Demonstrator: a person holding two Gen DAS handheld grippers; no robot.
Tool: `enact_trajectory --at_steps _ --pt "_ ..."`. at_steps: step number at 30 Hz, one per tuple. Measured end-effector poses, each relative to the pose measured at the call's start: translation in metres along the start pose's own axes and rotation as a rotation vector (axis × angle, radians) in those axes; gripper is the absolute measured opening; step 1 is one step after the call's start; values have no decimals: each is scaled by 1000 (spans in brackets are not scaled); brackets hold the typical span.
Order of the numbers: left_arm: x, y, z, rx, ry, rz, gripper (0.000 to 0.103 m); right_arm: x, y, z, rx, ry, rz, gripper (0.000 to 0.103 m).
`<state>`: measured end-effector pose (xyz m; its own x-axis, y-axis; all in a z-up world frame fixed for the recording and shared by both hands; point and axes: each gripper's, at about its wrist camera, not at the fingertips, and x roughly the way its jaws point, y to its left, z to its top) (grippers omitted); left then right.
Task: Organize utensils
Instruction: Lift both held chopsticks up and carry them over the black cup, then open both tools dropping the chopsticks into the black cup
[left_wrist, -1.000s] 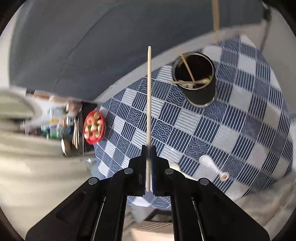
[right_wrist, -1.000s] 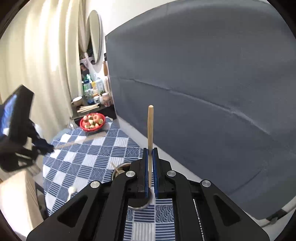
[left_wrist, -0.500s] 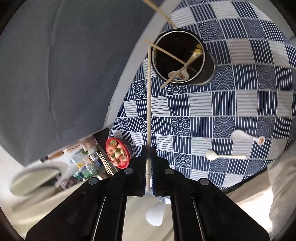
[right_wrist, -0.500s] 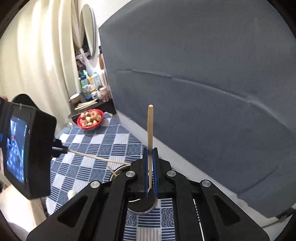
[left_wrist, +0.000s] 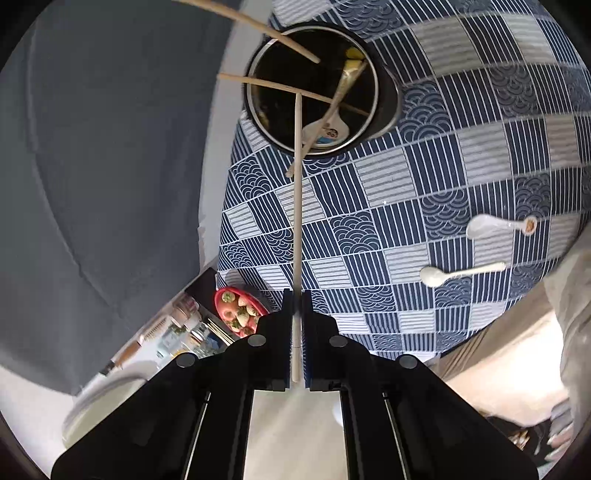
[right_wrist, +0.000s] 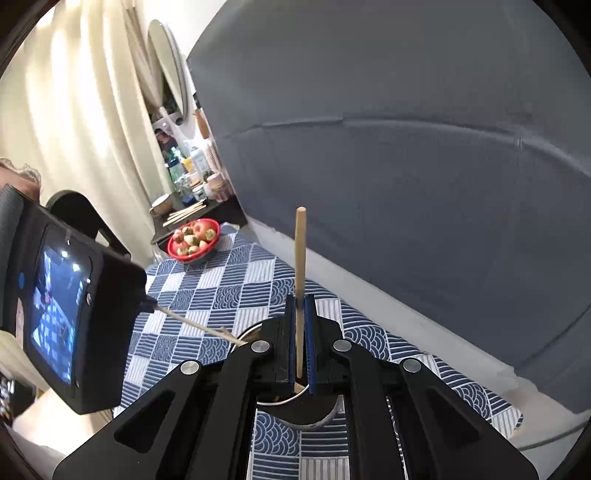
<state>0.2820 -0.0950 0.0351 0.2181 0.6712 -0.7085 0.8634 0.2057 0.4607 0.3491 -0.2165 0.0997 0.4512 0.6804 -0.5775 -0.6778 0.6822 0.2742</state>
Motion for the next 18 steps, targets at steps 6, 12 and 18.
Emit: enact_trajectory --at_steps 6,12,18 --pt "12 1 15 70 7 -3 6 9 -6 -8 21 -10 16 5" --pt "0 10 13 21 -90 -16 68 9 -10 -17 22 -19 -35 74" --pt "-4 5 -15 -62 -114 1 88 -8 -10 -21 23 -50 -115 88"
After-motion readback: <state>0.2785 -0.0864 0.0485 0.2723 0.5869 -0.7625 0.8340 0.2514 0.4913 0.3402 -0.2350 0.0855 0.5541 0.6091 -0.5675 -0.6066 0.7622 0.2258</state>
